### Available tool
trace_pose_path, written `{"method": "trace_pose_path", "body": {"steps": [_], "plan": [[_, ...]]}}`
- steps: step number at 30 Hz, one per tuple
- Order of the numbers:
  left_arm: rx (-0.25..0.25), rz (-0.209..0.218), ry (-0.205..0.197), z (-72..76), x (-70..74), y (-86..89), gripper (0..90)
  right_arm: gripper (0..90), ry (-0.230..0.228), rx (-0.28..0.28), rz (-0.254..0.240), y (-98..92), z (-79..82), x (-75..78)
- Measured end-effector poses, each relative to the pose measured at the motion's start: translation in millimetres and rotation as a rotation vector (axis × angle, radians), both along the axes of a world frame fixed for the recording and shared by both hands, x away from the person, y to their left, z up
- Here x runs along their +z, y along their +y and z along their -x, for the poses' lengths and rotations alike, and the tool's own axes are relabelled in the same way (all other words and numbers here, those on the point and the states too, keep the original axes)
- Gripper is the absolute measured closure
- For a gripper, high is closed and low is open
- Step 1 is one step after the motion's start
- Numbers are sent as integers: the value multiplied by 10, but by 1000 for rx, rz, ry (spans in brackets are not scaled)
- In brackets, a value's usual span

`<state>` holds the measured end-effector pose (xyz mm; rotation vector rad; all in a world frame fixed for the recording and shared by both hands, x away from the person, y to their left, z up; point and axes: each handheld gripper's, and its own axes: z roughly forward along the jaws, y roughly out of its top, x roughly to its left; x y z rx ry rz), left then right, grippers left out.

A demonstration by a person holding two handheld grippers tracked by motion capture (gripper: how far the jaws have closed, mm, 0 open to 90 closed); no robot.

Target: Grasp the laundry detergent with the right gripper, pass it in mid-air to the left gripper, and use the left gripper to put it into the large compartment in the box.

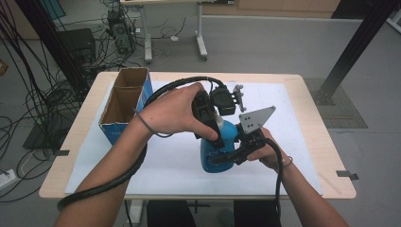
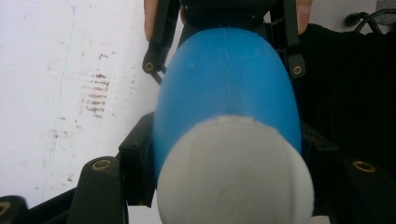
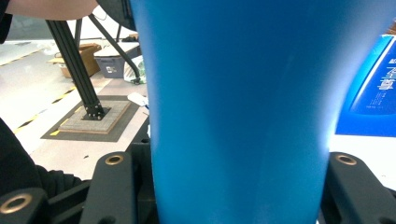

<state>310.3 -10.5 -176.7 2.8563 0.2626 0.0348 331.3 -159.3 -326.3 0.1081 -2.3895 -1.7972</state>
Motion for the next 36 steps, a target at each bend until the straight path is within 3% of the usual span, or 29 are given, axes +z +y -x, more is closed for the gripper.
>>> {"method": "trace_pose_path", "body": {"steps": [36], "plan": [[9, 1, -3, 7, 6, 28, 376, 446, 0, 2, -3, 22, -4, 8]]}}
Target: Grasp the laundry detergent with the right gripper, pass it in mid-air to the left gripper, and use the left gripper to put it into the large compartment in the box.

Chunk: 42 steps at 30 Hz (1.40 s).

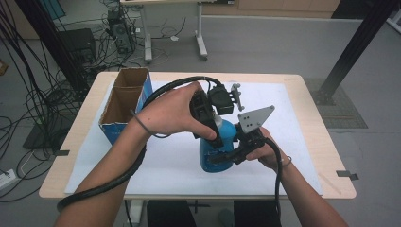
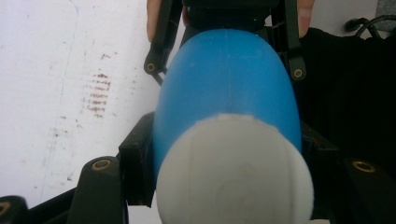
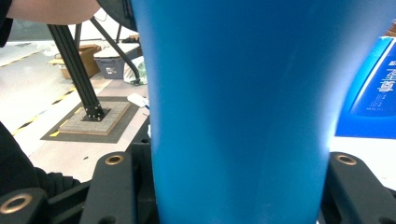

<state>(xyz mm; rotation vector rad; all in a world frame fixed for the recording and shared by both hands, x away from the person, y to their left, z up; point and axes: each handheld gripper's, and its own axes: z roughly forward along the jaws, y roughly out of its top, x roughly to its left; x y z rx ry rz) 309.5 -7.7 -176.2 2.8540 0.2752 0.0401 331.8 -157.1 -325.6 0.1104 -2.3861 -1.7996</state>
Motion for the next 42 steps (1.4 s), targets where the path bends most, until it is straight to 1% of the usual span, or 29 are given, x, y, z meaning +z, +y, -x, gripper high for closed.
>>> {"method": "trace_pose_path", "body": {"steps": [9, 19, 24, 25, 30, 36, 41, 42], "plan": [[3, -6, 1, 2, 15, -13, 377, 446, -2, 0, -8, -5, 1, 3], [1, -9, -8, 12, 20, -7, 378, 445, -7, -2, -8, 6, 3, 6], [5, -11, -6, 18, 22, 1, 378, 444, -10, -1, -7, 15, 5, 9], [0, -15, -8, 14, 23, 5, 378, 444, -10, -1, -7, 18, 3, 9], [3, -16, -16, 25, 23, 10, 379, 443, -15, -5, -6, 32, 3, 9], [6, -16, -26, 28, 37, 12, 379, 436, -18, -8, -18, 43, 0, 9], [14, -37, -33, 44, 32, 4, 380, 429, -27, -11, -15, 59, -6, -1], [18, -34, -33, 45, 33, 7, 379, 427, -26, -11, -17, 61, -5, -3]]}}
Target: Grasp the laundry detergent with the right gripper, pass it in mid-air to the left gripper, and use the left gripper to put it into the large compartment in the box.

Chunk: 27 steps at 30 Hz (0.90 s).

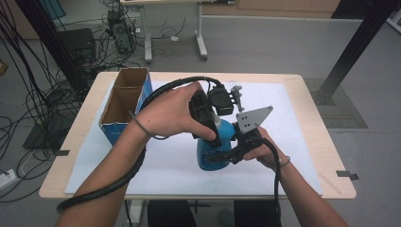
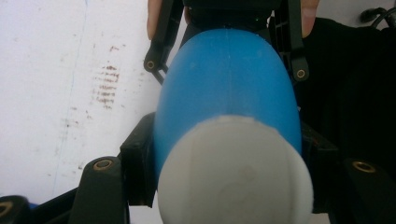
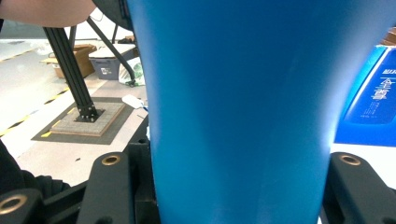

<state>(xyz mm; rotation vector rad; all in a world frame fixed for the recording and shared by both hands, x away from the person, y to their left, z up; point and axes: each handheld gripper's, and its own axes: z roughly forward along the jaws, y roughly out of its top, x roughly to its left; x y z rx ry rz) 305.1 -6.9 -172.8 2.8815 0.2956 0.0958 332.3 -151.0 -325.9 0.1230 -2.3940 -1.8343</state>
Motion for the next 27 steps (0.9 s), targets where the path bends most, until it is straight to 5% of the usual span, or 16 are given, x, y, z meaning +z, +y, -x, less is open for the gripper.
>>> {"method": "trace_pose_path", "body": {"steps": [5, 15, 20, 27], "plan": [[8, 3, -6, 1, 18, 29, 379, 370, -16, -29, -17, 5, 5, -3], [26, 17, 7, 5, 37, 48, 379, 163, 30, -79, -8, -10, -5, 0], [37, 8, 6, -4, 33, 68, 379, 50, 42, -50, 0, -43, -3, 6], [65, 19, 16, -23, 42, 113, 379, 36, 33, -41, 33, -58, 12, 50]]}}
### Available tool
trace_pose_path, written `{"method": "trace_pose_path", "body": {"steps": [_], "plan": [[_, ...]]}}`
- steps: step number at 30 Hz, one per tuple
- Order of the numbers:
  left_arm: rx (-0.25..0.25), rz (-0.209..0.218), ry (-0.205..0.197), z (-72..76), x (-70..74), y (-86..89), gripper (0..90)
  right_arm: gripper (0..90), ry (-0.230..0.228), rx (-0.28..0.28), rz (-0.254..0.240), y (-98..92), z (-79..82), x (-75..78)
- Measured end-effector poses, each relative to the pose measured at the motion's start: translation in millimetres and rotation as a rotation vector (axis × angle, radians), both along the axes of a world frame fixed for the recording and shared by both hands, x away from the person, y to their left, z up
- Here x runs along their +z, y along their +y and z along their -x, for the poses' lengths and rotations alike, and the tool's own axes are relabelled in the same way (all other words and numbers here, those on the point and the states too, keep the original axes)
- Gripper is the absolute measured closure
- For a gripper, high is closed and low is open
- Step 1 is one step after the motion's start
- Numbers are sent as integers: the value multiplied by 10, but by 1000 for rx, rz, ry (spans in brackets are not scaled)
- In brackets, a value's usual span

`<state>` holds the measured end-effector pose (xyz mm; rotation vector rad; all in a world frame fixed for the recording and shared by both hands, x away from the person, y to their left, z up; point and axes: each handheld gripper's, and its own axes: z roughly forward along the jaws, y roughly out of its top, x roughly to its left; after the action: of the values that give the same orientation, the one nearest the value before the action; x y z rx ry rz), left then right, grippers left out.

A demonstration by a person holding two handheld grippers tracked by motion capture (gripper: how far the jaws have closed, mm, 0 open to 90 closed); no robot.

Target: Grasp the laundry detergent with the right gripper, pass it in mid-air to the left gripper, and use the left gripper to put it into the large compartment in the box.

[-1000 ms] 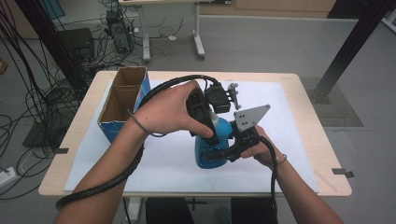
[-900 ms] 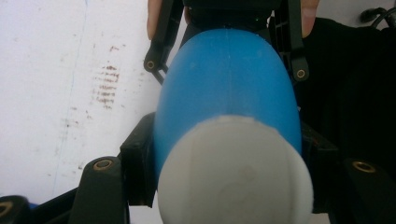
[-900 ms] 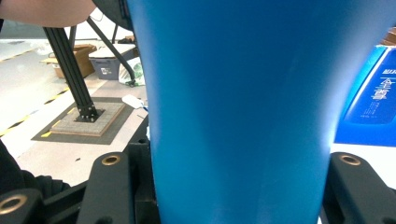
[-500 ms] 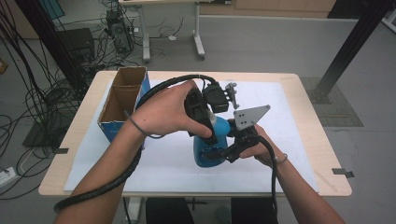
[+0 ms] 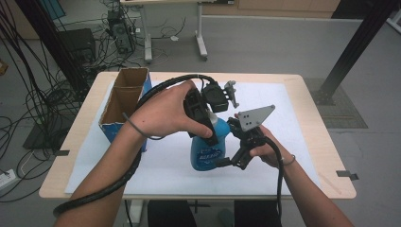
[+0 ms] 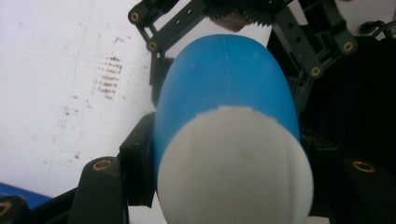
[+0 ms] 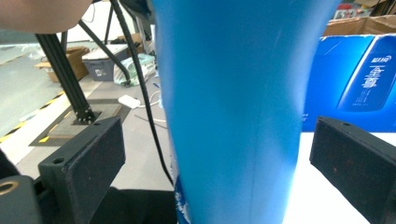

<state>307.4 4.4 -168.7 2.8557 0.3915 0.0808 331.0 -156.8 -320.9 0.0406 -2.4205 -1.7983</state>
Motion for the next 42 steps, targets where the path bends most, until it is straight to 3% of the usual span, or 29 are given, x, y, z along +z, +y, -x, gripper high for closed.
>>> {"method": "trace_pose_path", "body": {"steps": [6, 10, 22, 30, 42], "plan": [[25, 6, 8, -16, -1, 42, 379, 36, 10, -2, 60, -45, -4, 27], [47, -14, 8, -13, -7, 70, 378, 37, 25, -9, 101, -103, -14, 41], [111, -14, 10, -32, 20, 207, 379, 52, 73, -74, 292, -348, -78, 129], [144, -19, 8, -41, 32, 295, 378, 56, 87, -172, 451, -565, -200, 163], [193, -6, 5, -45, 70, 424, 379, 48, 81, -378, 653, -852, -479, 236]]}}
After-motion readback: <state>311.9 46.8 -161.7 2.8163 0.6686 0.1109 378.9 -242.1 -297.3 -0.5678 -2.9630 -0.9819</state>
